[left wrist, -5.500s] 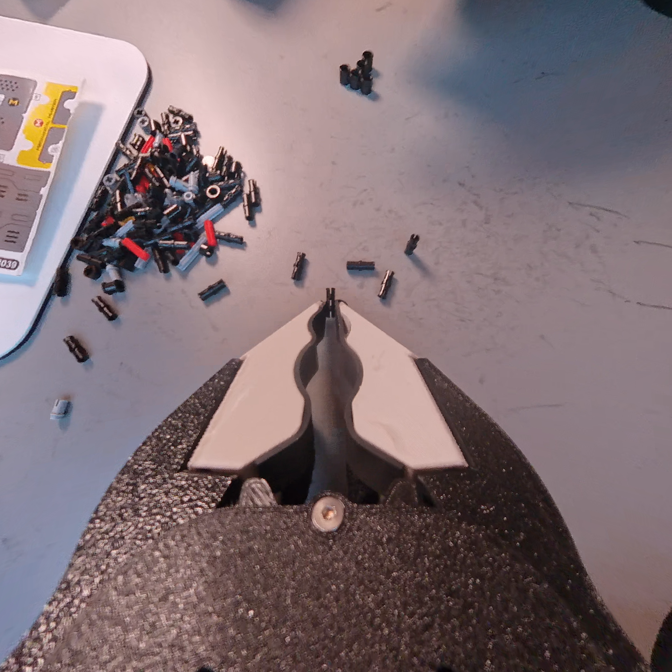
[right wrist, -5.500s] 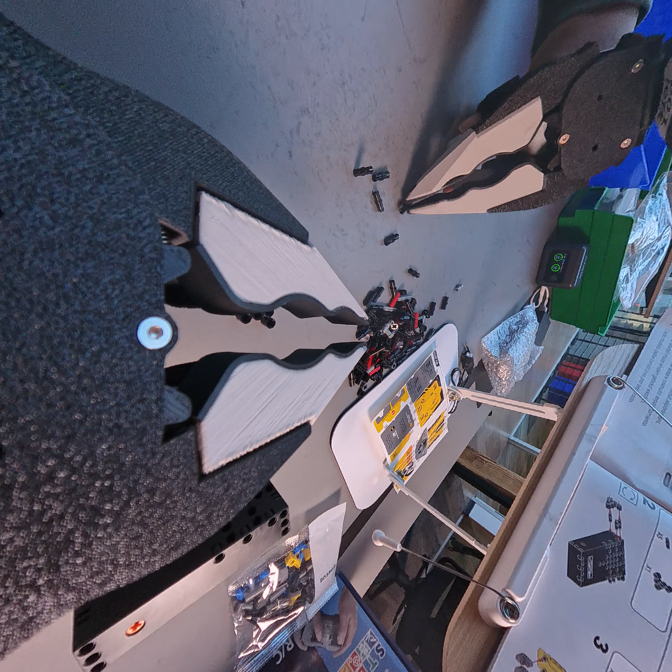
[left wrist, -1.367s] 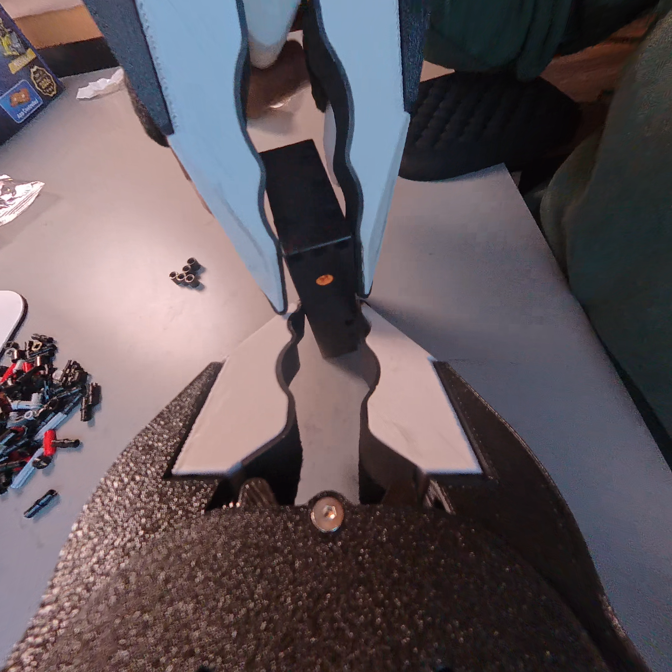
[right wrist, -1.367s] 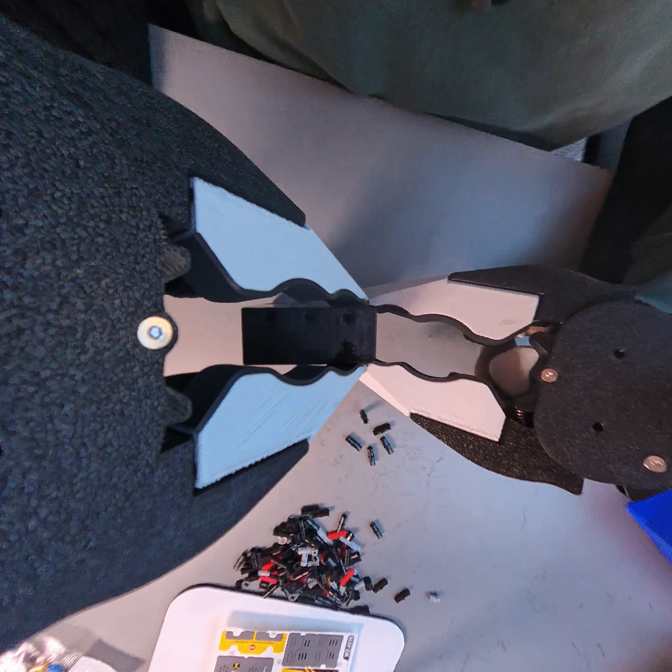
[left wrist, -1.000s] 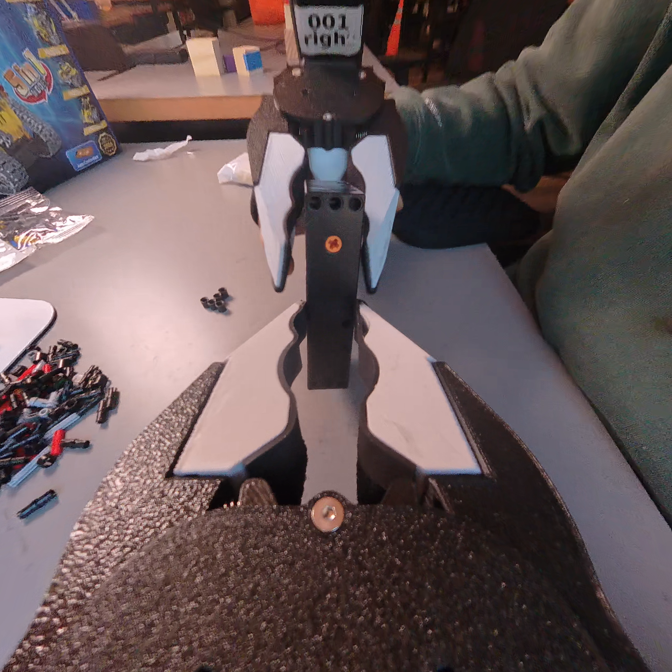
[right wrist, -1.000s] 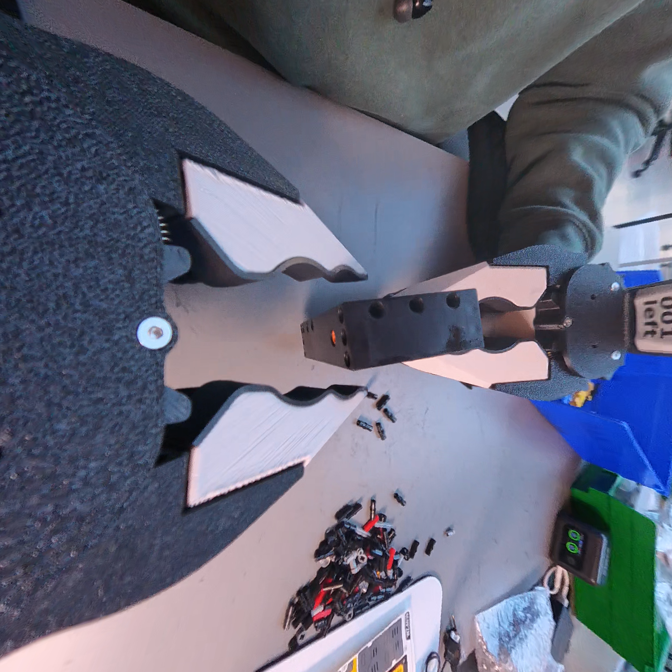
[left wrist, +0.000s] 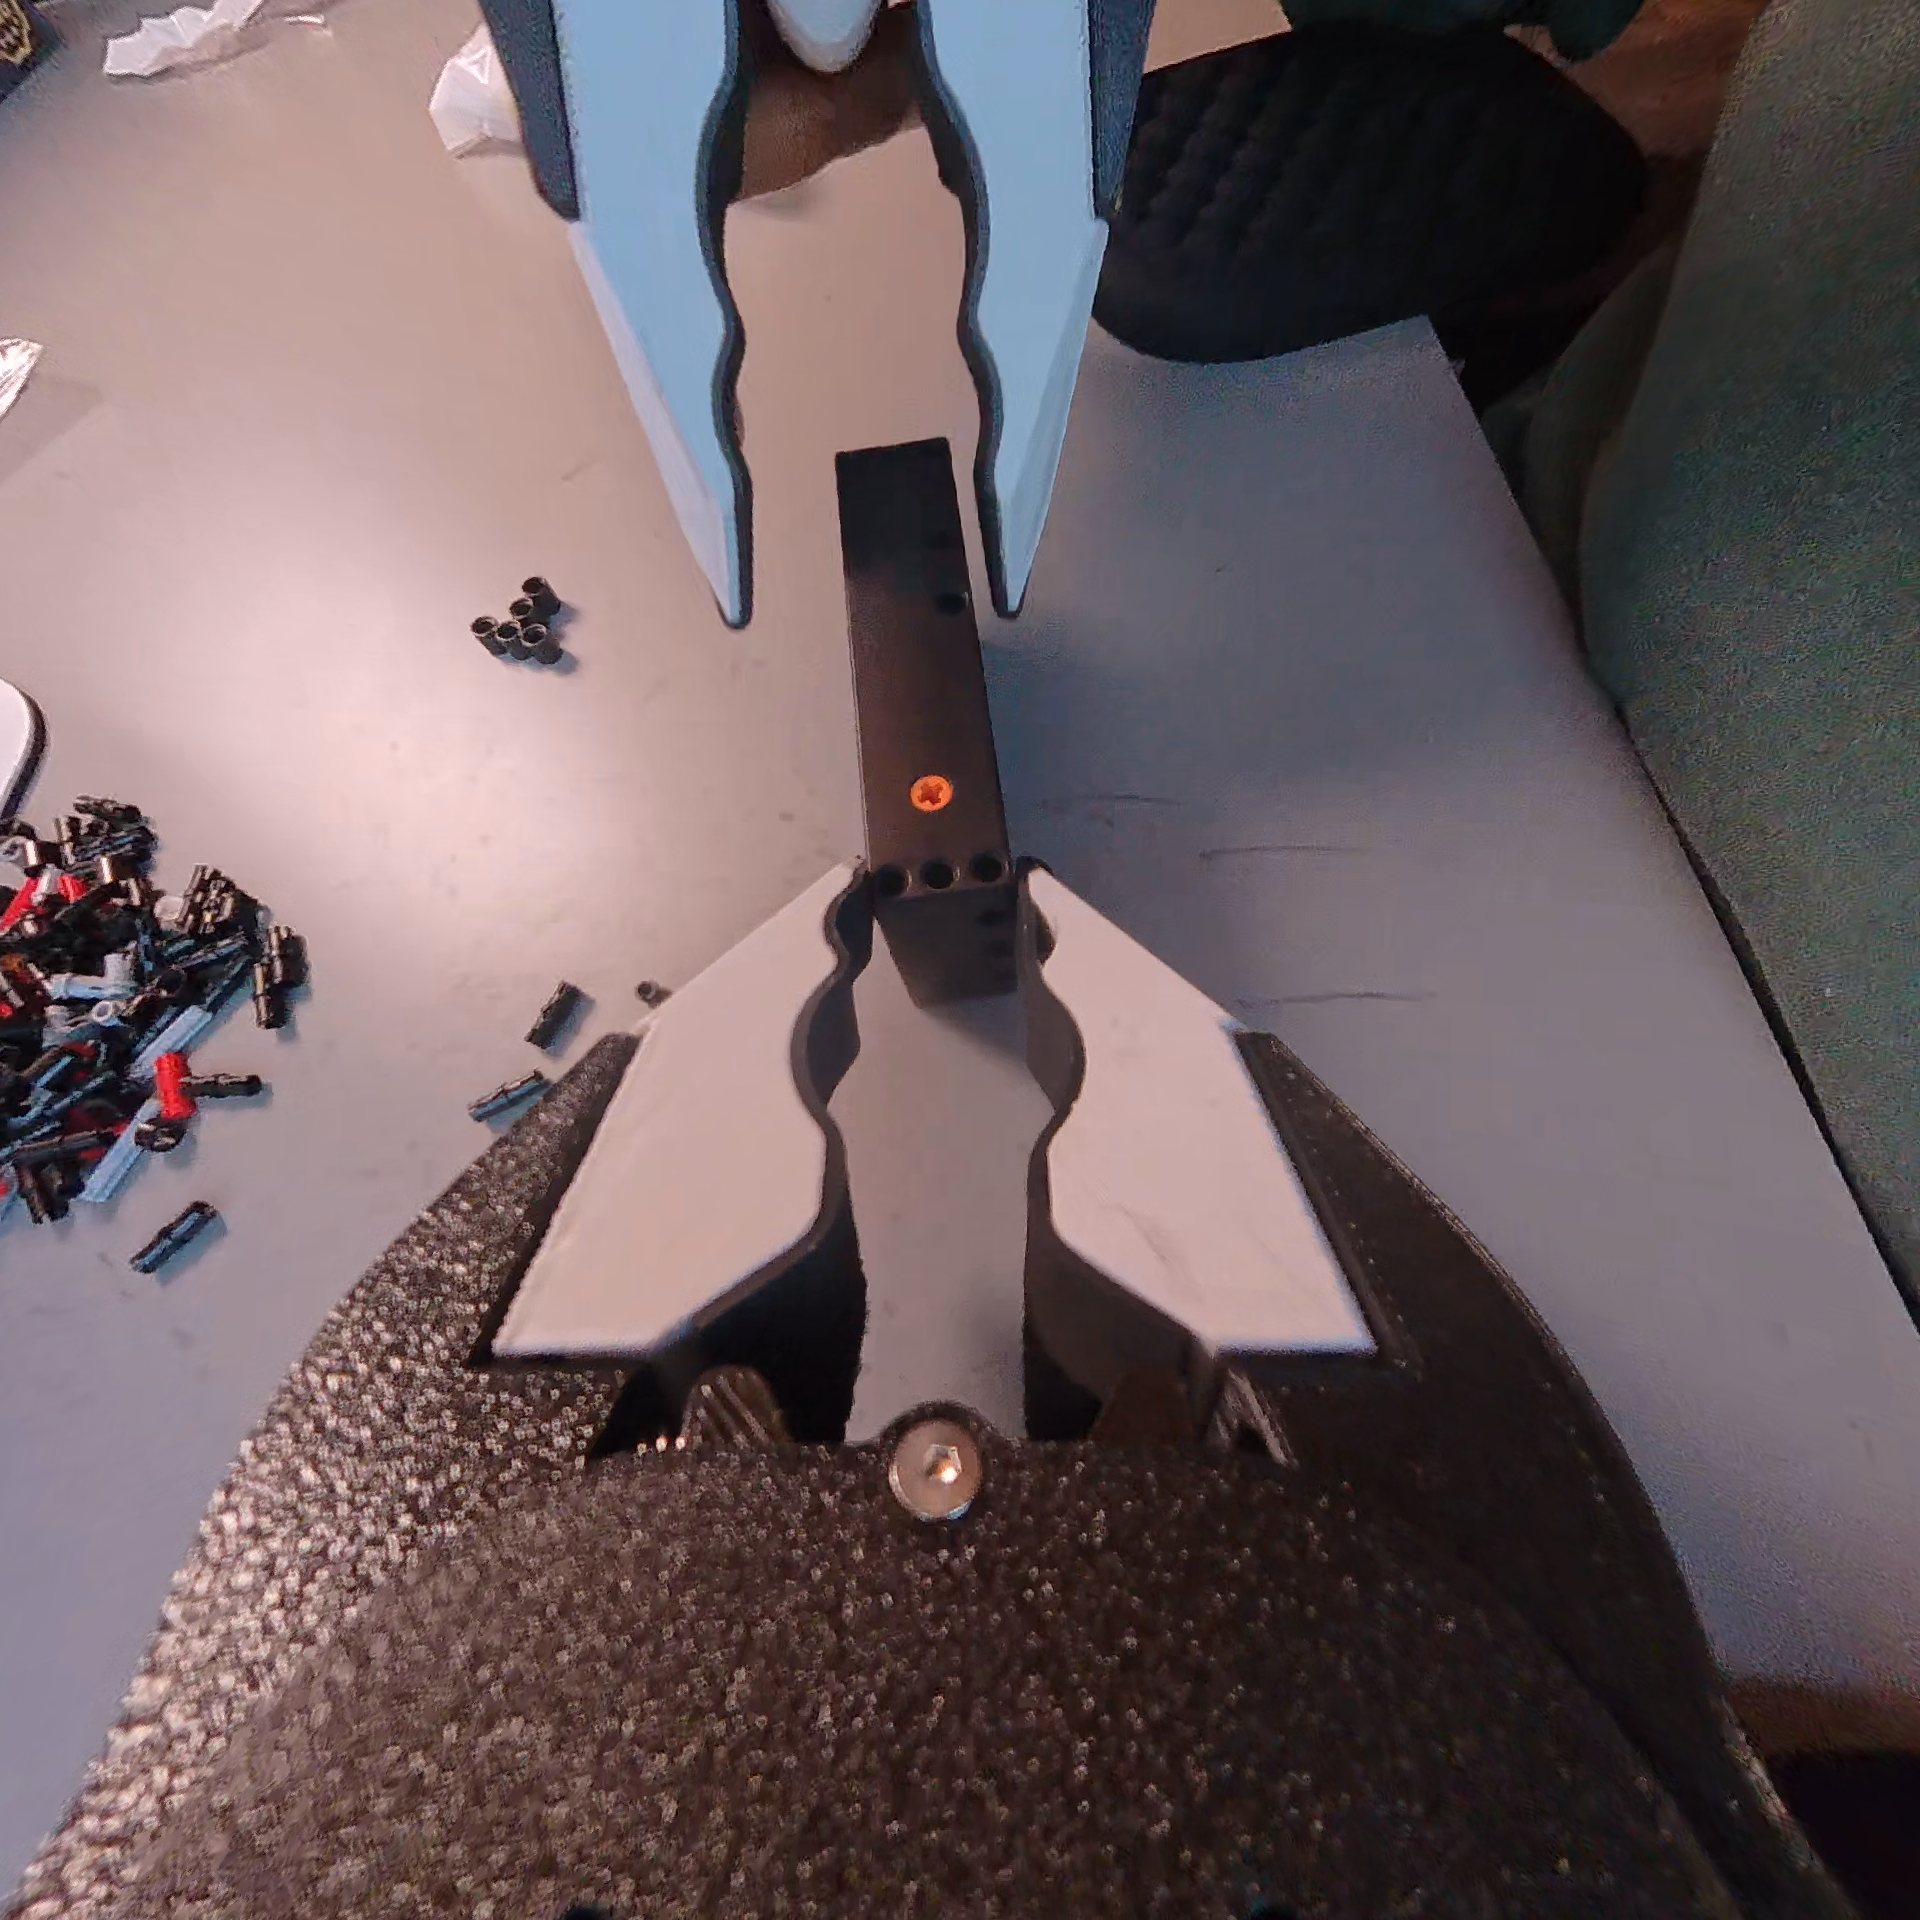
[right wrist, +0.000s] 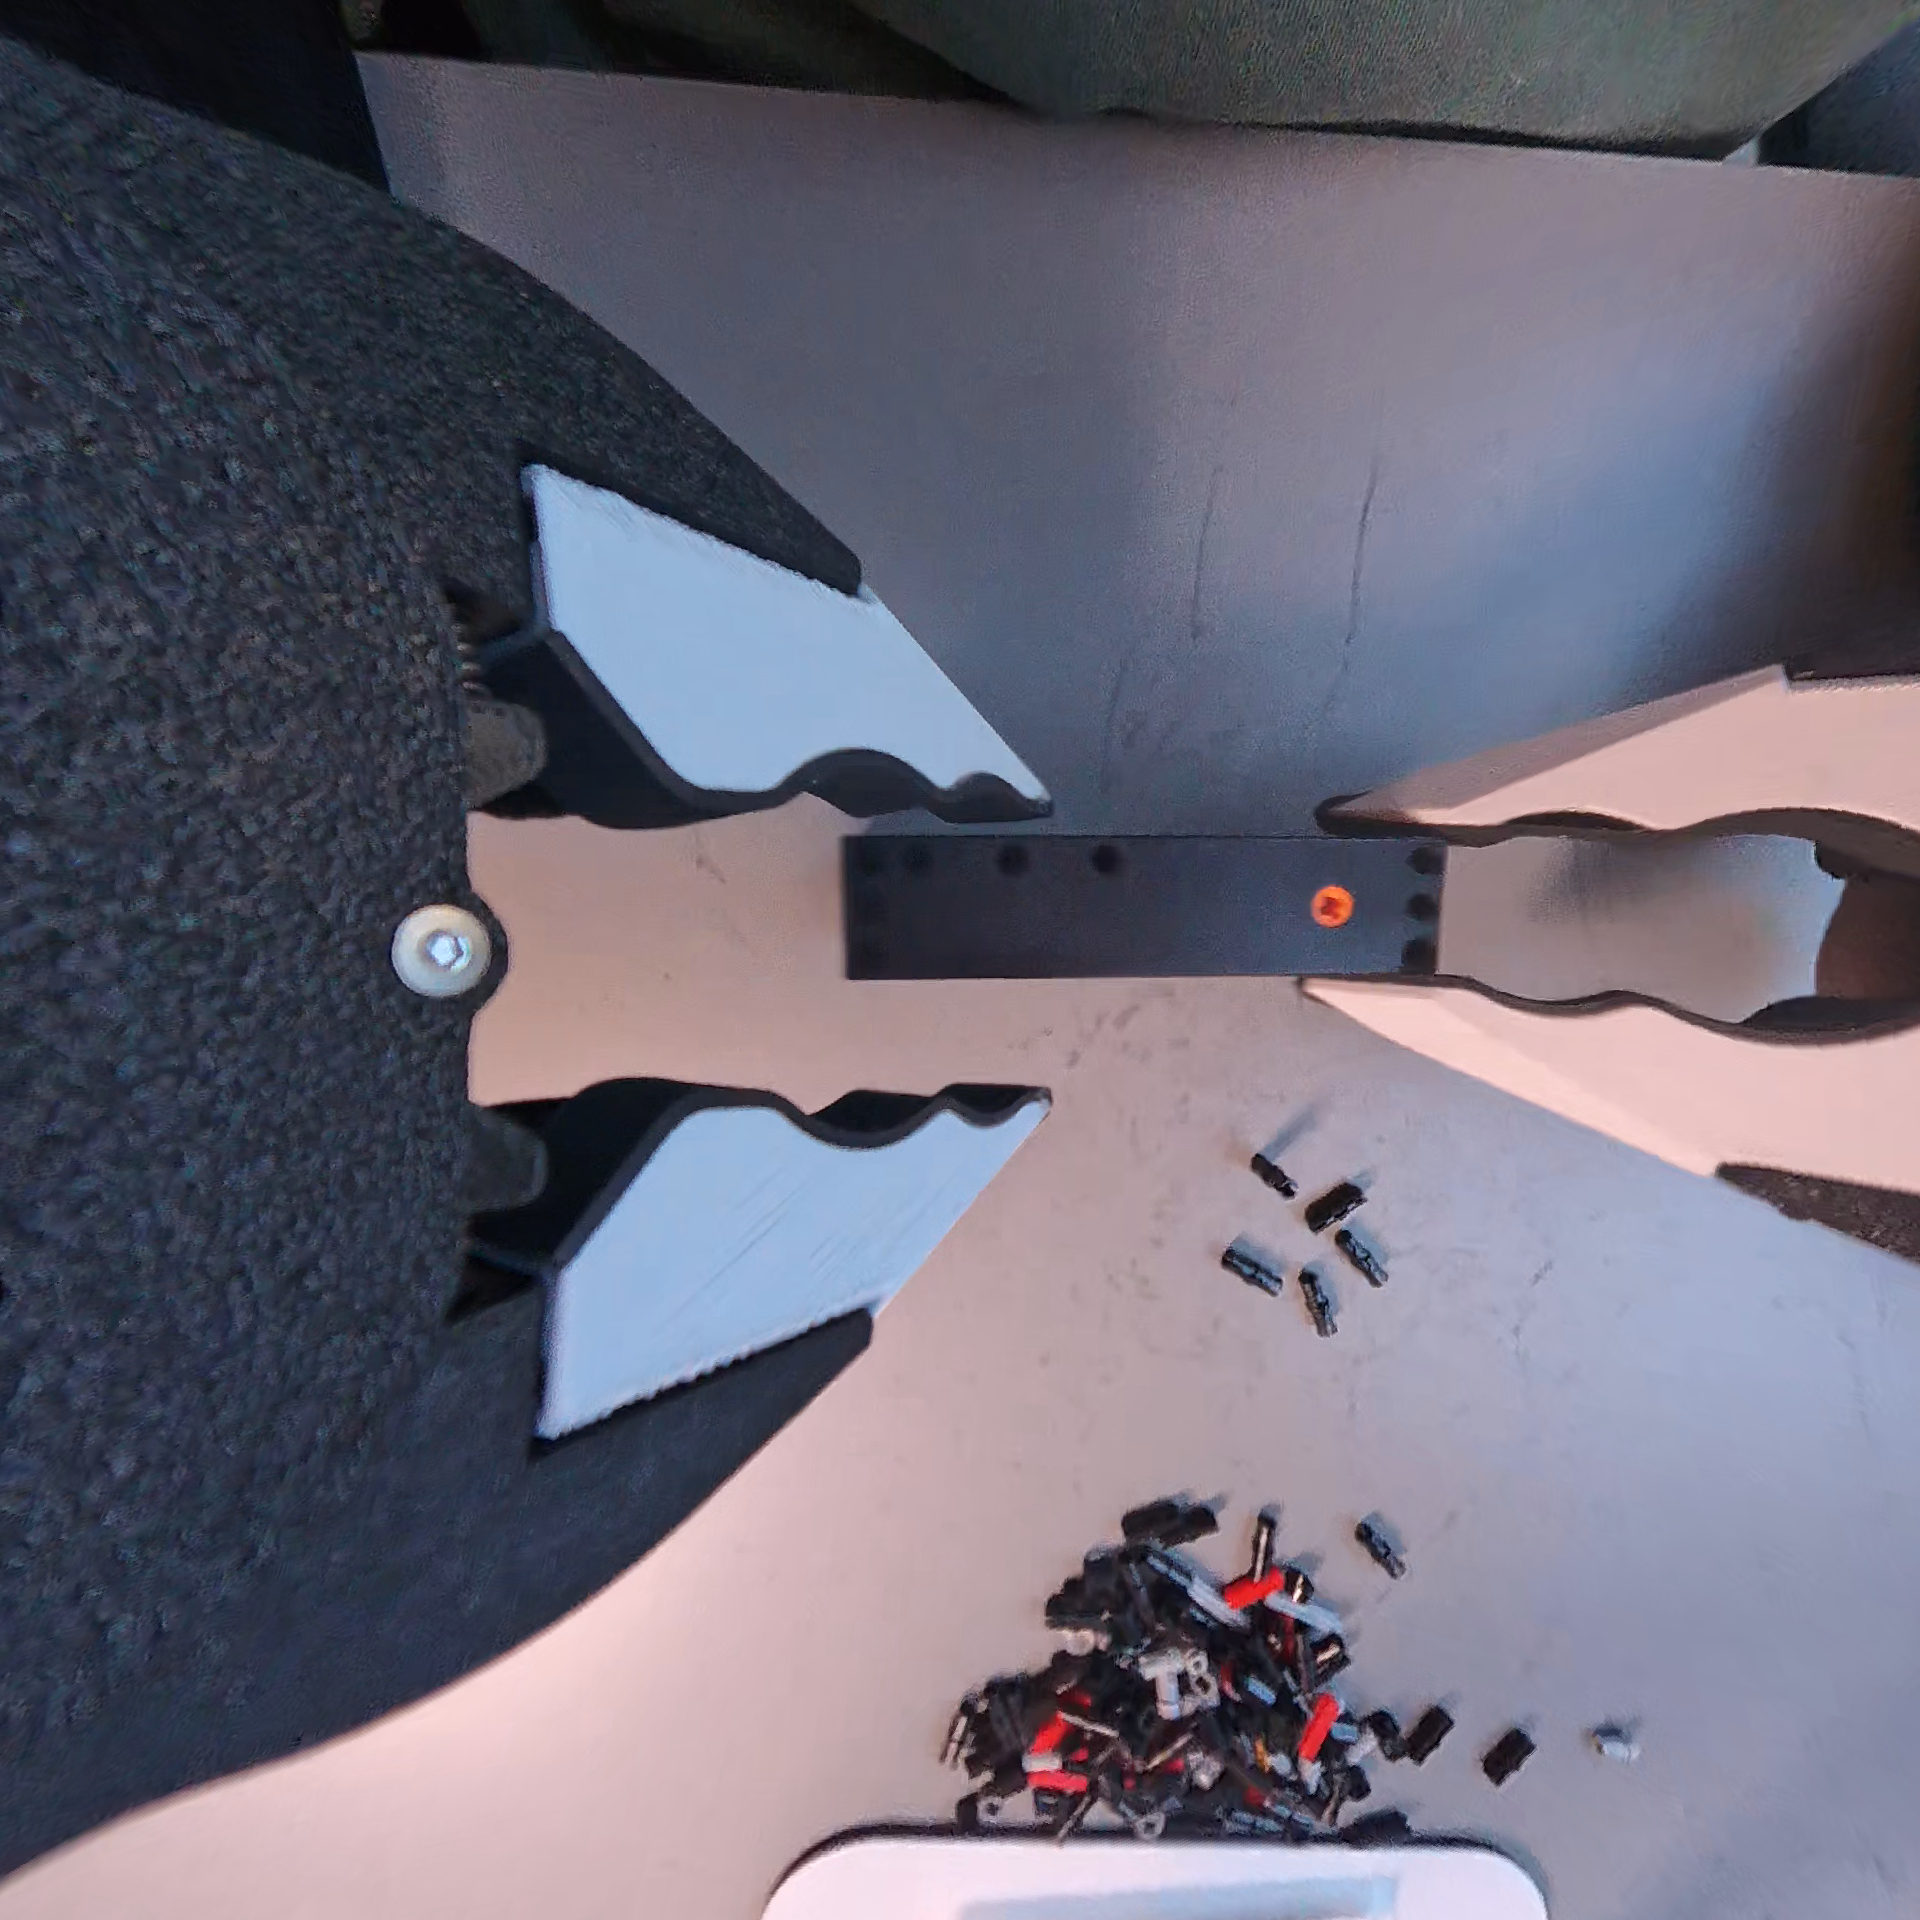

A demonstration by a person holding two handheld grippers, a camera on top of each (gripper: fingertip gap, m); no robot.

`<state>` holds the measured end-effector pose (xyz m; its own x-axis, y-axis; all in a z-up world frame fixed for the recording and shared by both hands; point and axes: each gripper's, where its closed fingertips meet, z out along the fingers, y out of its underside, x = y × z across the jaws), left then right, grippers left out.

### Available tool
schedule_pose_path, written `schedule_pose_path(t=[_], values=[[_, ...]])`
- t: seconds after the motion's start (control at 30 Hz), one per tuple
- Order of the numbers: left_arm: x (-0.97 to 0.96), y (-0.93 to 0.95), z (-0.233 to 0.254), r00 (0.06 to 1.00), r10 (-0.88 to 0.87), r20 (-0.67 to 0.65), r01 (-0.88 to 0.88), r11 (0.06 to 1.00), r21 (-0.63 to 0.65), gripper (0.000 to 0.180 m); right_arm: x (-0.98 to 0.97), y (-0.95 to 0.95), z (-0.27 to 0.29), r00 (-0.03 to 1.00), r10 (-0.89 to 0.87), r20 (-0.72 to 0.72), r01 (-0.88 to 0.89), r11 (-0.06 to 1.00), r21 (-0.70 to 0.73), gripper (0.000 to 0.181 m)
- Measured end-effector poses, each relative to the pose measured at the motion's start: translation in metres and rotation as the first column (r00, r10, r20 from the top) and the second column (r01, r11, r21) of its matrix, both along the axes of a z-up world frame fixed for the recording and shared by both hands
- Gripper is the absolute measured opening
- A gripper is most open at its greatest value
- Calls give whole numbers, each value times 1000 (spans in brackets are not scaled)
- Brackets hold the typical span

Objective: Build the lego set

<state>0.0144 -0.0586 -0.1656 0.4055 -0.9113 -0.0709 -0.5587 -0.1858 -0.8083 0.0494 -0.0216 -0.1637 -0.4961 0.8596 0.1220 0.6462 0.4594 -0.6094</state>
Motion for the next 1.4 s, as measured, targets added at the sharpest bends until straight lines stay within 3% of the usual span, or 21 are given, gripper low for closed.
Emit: schedule_pose_path(t=[0.17, 0.27, 0.57, 0.97, 1.4], values=[[-10, 1, -1, 1000, 16, -18, -16, 1000, 2, 26, 15, 5, -4, 994, -56, -90, 52, 997, -48, 48], [-11, 1, -1, 1000, 16, -20, -16, 1000, 3, 26, 11, 8, -8, 988, -64, -140, 60, 998, -33, 29], [-16, 0, 2, 999, 14, 29, -14, 1000, -12, 33, 2, 7, -8, 983, -46, -177, 29, 995, -96, 27], [-31, 7, -3, 998, 67, 19, -66, 998, -18, 26, -17, 10, -8, 983, -19, -182, -2, 993, -118, 27], [-33, 18, -4, 992, 118, 32, -119, 993, 14, 27, -27, 21, 0, 992, -59, -112, 36, 981, -193, 33]])
